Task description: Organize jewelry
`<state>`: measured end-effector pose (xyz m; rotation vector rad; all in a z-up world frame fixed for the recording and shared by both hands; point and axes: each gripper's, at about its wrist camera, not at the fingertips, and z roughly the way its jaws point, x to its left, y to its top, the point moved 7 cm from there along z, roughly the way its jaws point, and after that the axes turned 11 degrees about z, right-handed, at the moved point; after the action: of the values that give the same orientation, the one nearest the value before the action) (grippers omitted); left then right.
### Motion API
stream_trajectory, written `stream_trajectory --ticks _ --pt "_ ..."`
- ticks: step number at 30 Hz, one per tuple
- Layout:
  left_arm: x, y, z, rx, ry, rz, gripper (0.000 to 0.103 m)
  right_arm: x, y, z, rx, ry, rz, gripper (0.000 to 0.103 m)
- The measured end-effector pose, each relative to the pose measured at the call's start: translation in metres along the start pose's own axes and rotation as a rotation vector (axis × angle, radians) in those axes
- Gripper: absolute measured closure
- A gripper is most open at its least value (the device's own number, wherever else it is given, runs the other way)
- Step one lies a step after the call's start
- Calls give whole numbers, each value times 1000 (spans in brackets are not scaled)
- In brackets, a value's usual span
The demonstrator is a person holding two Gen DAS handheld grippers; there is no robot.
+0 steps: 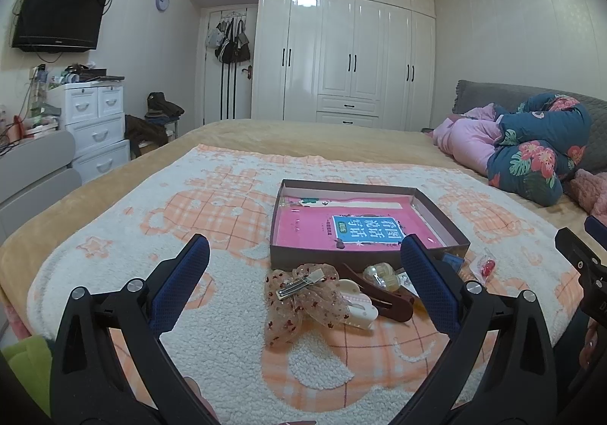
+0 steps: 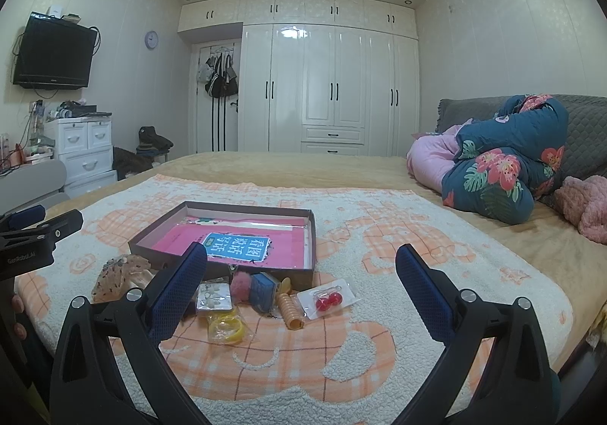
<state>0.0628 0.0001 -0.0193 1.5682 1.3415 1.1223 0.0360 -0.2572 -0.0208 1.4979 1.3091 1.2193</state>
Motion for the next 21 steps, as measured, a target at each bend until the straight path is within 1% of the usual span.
stream_trajectory --ticks 14,21 --pt "1 -3 2 8 5 -2 10 2 -1 3 7 8 -10 6" --pt "7 -5 5 25 18 -13 10 13 -8 8 34 48 -41 6"
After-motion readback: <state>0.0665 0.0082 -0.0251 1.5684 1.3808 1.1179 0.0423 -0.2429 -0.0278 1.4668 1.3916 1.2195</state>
